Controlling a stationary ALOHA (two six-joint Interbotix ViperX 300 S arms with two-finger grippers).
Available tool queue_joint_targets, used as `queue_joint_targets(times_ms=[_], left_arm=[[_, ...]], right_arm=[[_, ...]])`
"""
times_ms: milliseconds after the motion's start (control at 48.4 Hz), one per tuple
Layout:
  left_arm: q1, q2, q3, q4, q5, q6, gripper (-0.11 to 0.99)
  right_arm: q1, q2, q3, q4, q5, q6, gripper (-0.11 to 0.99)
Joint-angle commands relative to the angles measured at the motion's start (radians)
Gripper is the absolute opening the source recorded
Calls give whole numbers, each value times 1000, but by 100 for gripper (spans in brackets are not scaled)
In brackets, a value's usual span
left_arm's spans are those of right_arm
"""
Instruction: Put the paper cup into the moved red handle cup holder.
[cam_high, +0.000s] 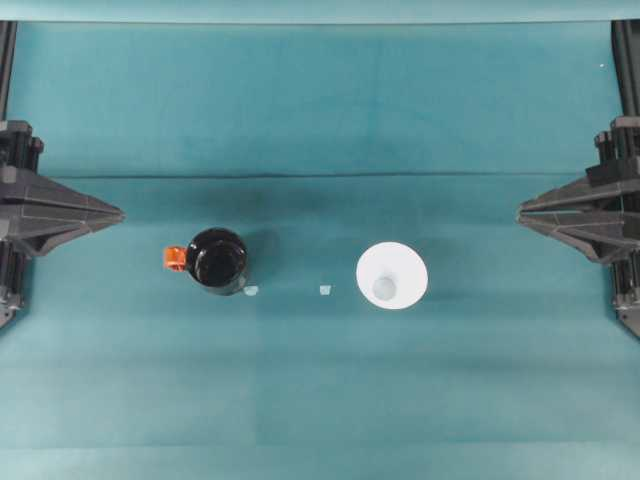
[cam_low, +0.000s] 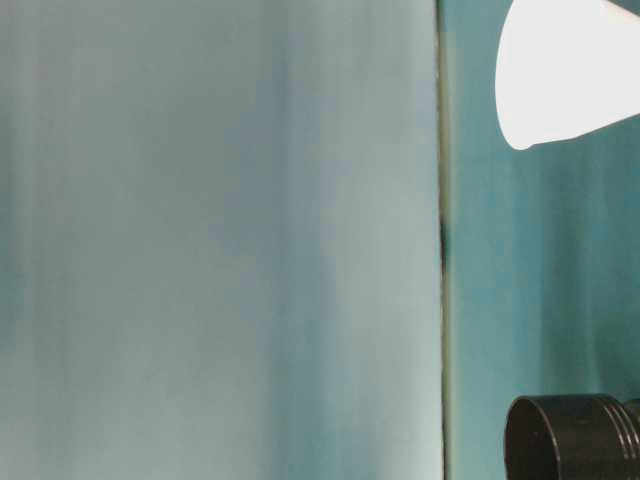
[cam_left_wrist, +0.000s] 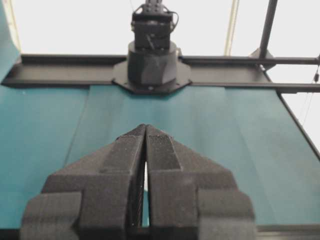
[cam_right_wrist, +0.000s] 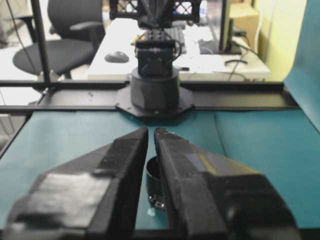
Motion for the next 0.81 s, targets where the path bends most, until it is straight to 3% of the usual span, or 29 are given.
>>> queue_joint_targets(times_ms=[0, 83, 248, 351, 537, 661, 785], left_arm=[[-14, 25, -46, 11, 26, -14, 3], [-15, 40, -61, 11, 80, -14, 3], [-15, 60, -81, 11, 175, -15, 3], [-15, 83, -104, 11, 313, -23, 3], [-15, 138, -186, 11, 641, -29, 3], [-11, 183, -222, 11, 784, -55, 3], [-2, 232, -250, 14, 865, -72, 3]], right_arm=[[17, 3, -9, 8, -2, 8, 0], [17, 2, -14, 26, 35, 28, -4], [18, -15, -31, 26, 124, 89, -11], [18, -28, -37, 26, 166, 100, -11], [17, -44, -41, 26, 230, 107, -11], [18, -51, -41, 26, 278, 123, -11], [18, -55, -41, 26, 307, 141, -11]])
